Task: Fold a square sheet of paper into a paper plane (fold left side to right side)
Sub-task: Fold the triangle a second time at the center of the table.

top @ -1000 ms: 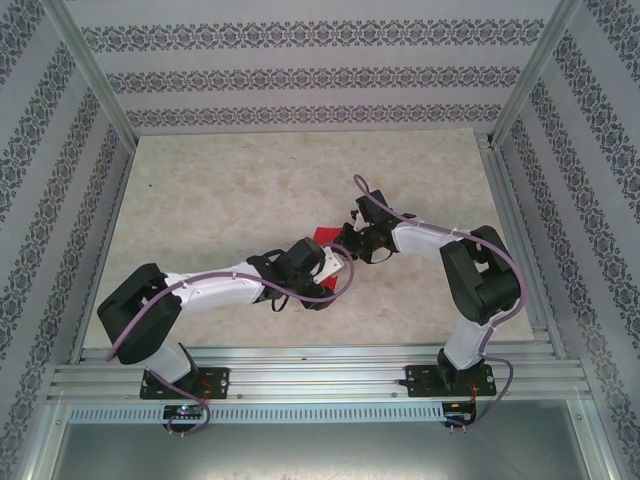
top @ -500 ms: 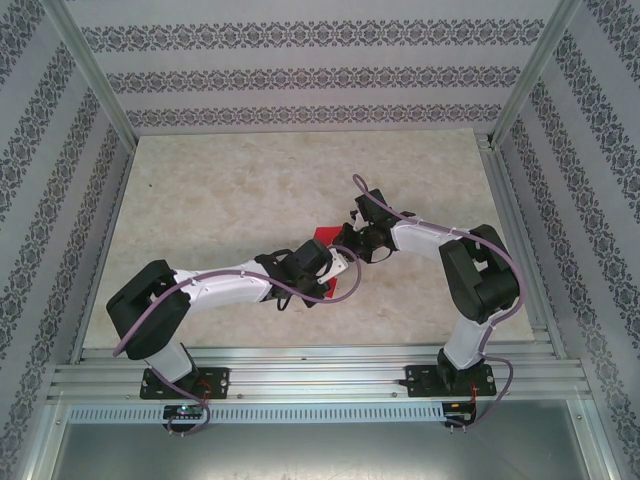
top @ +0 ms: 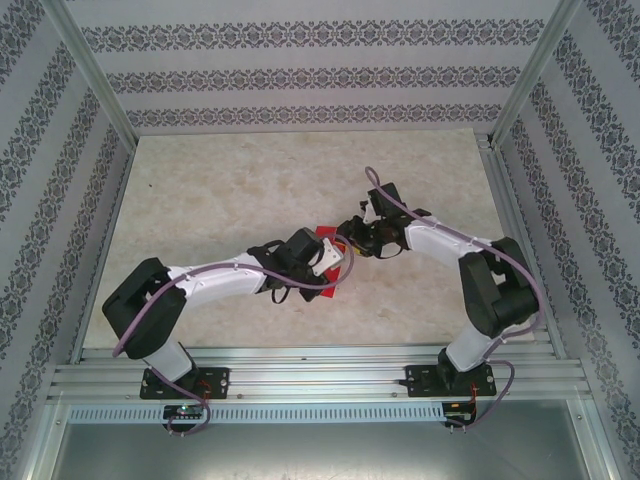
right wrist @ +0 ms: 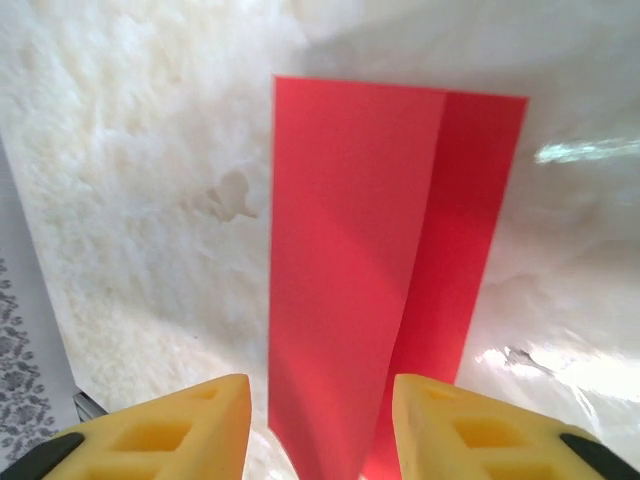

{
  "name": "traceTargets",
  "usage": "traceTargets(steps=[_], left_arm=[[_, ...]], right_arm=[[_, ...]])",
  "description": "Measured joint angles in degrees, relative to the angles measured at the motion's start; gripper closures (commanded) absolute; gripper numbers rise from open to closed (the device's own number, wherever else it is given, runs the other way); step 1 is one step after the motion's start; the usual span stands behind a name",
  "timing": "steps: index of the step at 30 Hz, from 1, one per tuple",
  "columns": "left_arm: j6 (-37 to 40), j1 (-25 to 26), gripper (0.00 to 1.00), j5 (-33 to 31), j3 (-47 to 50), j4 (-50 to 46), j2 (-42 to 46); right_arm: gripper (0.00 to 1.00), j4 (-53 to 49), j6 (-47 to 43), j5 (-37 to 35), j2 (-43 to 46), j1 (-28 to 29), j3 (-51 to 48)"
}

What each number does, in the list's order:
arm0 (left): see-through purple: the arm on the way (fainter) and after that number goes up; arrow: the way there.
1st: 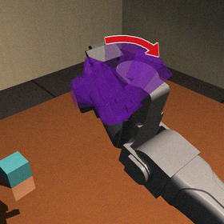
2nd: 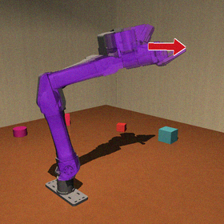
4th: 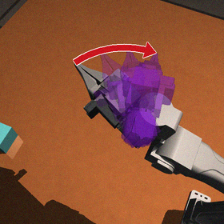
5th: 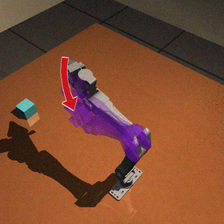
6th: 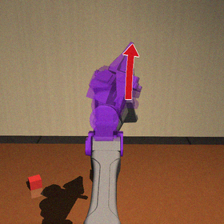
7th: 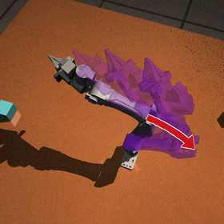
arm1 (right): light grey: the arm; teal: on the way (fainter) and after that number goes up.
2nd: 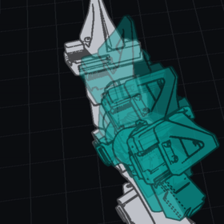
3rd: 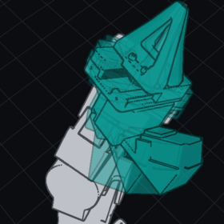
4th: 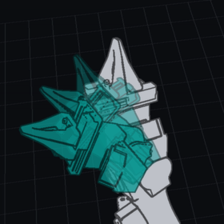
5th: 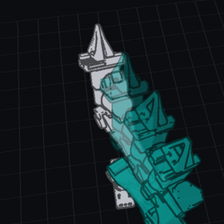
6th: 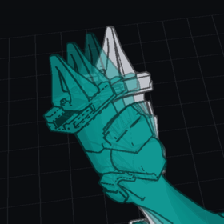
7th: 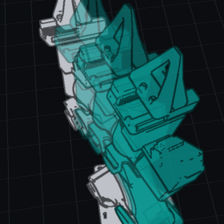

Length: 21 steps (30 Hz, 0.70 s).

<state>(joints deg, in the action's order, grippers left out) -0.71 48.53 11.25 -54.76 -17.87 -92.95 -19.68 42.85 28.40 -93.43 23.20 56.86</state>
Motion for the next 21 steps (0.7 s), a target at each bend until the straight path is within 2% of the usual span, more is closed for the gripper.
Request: traceTargets(steps=[3,7,15,21], left_arm=[[-1.1,-2.6,1.00,4.0,-0.5,0.2,0.0],[-2.6,-5.4,1.00,8.6,-1.2,0.8,0.0],[-4.1,-10.1,1.00,16.1,-2.4,1.1,-0.9],[-4.3,-12.5,1.00,18.8,-2.4,1.0,-1.5]], right_arm=[[0.51,-0.1,-1.0,-0.9,6.1,-2.5,-2.7],[0.56,0.3,-2.0,-2.0,9.4,-5.2,-6.7],[0.73,2.3,-2.3,-3.0,1.9,-3.9,-8.0],[0.77,4.5,-2.3,-3.7,-4.4,-1.7,-5.7]])
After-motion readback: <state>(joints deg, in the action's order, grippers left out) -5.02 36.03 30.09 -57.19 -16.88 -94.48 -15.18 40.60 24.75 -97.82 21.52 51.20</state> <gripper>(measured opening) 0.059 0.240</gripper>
